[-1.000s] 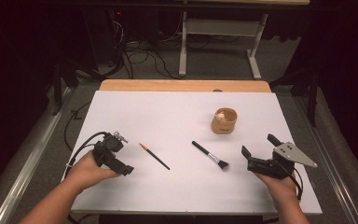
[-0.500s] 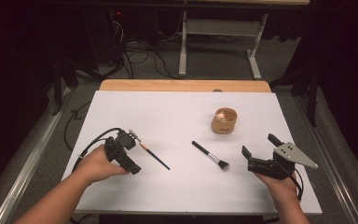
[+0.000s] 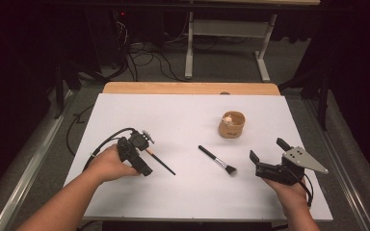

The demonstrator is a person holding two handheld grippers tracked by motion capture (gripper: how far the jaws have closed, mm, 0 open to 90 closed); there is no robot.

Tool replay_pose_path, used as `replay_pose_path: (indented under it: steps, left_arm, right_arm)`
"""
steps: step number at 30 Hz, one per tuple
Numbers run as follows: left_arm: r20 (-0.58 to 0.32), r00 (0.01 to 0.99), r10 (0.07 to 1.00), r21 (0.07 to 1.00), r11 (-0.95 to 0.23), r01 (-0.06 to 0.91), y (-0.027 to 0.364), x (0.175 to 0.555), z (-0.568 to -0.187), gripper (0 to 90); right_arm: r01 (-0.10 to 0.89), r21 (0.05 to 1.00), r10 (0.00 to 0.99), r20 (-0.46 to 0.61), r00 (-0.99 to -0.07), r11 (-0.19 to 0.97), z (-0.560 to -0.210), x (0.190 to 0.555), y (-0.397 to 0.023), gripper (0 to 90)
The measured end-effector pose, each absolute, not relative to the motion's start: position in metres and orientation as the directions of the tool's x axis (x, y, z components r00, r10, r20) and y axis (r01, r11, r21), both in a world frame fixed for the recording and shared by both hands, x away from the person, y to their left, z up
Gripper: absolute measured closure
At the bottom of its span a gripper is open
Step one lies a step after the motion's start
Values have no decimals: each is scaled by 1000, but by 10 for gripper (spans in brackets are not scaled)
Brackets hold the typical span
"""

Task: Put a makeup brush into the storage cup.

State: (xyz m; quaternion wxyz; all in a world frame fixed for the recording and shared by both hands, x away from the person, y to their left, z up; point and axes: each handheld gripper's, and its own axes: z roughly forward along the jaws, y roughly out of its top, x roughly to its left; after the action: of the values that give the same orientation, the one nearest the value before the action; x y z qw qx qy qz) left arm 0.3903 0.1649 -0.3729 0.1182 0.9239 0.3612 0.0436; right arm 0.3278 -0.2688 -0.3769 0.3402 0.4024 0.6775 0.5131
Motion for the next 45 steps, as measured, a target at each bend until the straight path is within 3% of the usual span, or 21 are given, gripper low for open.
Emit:
replay_pose_path:
  steps: [18, 32, 45]
  left_arm:
    - [-45, 749, 661, 281, -711, 645, 156, 422, -364, 31]
    - [-13, 788, 616, 217, -768, 603, 138, 433, -391, 41]
    - [10, 818, 575, 195, -804, 562, 125, 435, -393, 42]
  right_arm:
    - [199, 970, 894, -40, -447, 143, -377, 328, -269, 12]
    - [200, 970, 894, -34, -448, 137, -377, 329, -270, 12]
    - [189, 974, 894, -31, -446, 128, -376, 329, -272, 12]
